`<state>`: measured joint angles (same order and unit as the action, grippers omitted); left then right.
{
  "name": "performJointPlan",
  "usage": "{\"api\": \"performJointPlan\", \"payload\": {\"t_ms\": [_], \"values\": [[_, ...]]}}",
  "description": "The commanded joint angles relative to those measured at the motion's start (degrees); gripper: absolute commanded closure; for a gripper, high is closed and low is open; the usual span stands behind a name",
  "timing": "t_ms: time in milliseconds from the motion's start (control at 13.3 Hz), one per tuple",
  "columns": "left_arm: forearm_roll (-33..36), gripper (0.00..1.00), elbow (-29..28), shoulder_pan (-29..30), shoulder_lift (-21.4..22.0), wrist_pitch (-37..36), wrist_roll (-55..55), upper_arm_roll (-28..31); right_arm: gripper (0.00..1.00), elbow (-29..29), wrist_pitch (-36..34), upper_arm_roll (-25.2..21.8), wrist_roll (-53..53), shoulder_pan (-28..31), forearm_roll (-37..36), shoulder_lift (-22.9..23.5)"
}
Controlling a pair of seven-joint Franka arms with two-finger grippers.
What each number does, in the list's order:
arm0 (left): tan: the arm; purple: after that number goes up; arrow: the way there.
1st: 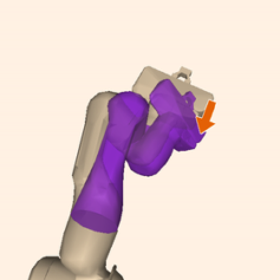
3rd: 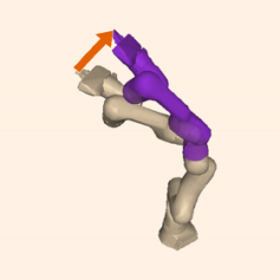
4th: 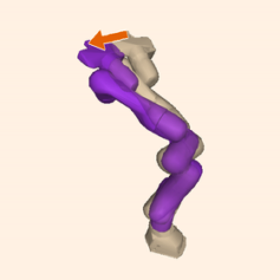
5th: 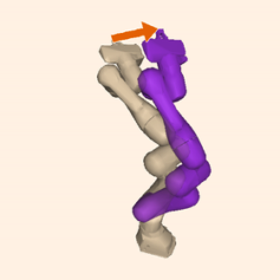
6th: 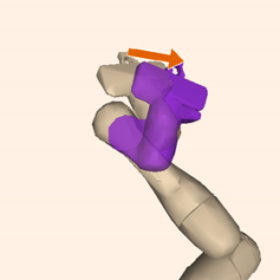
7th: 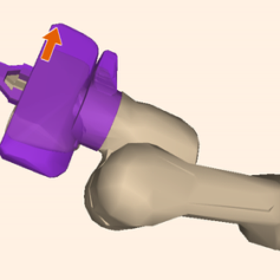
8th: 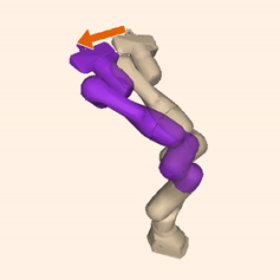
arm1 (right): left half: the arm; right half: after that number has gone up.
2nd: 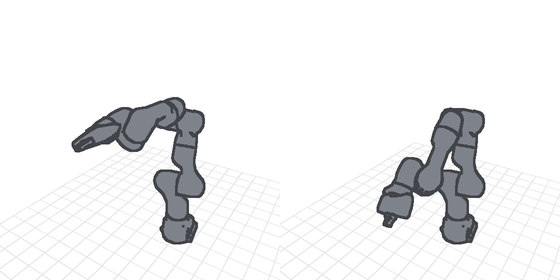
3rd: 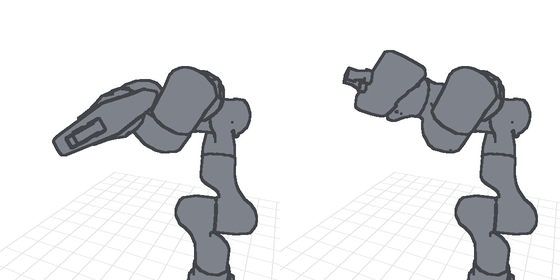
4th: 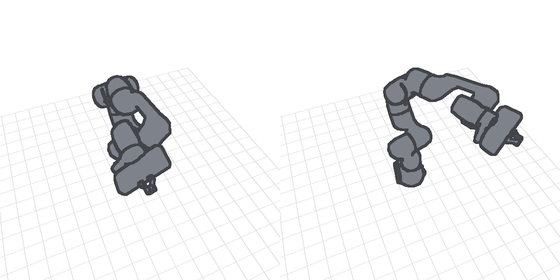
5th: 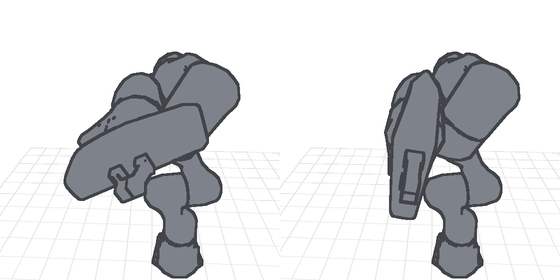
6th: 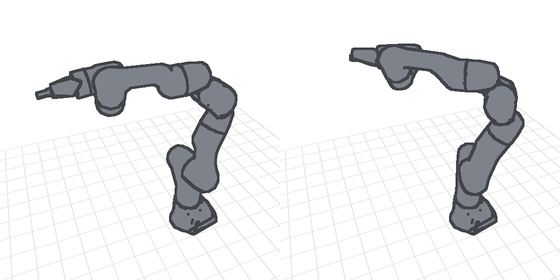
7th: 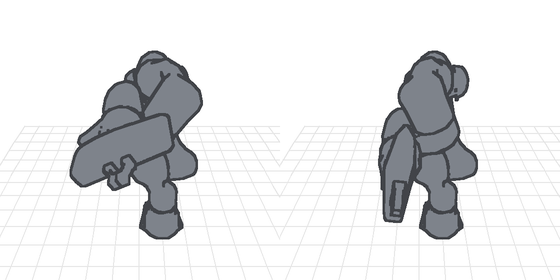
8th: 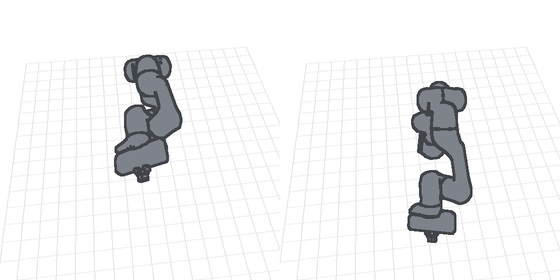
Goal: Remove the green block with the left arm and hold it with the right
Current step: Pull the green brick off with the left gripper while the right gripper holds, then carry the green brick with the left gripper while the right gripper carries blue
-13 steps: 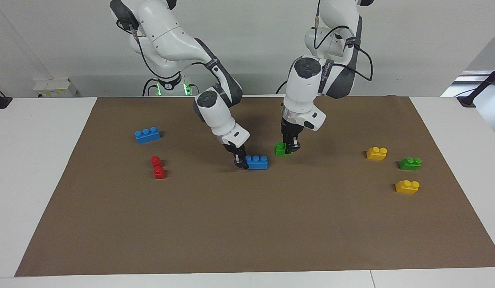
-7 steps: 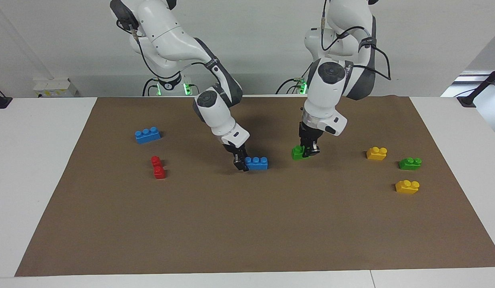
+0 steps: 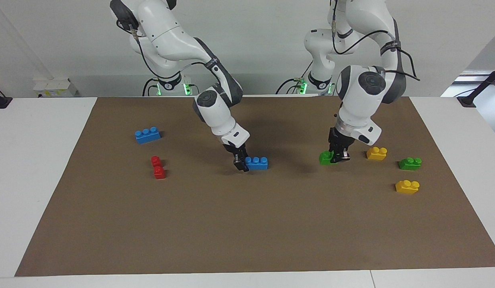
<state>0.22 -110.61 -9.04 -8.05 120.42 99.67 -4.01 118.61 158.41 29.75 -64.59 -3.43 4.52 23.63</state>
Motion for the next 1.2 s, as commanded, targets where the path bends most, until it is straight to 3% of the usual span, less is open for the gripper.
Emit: {"api": "performJointPlan", "payload": {"t_ms": [0, 75, 150, 451, 676, 1126], "values": [[-1.7, 1.0, -3.3, 4.2, 2.2, 1.3, -7.7, -0.6, 0.59, -0.4, -0.4, 0.6, 1.5, 0.4, -0.4, 0.5], [-2.2, 1.0, -4.2, 5.4, 2.6, 2.0, -11.0, -0.6, 0.84, -0.4, -0.4, 0.6, 1.4, 0.4, -0.4, 0.5], [-2.5, 1.0, -4.9, 6.8, 2.7, 3.1, -13.8, -0.6, 0.97, -0.6, -0.5, 0.6, 1.4, 0.4, -0.4, 0.5], [-3.2, 1.0, -6.0, 11.0, 2.1, 4.6, -24.8, -0.6, 1.0, -2.5, -3.9, 0.6, 1.7, 0.7, -0.4, -0.1], [-3.2, 1.0, -7.4, 12.6, 1.6, 7.7, -29.2, -0.6, 1.0, -8.3, -15.9, 0.3, 4.1, 1.1, -0.1, -2.3], [-3.2, 1.0, -8.5, 13.4, -1.3, 12.5, -32.9, -0.5, 1.0, -14.4, -34.7, -1.4, 11.8, 5.3, 0.5, -10.0]]}}
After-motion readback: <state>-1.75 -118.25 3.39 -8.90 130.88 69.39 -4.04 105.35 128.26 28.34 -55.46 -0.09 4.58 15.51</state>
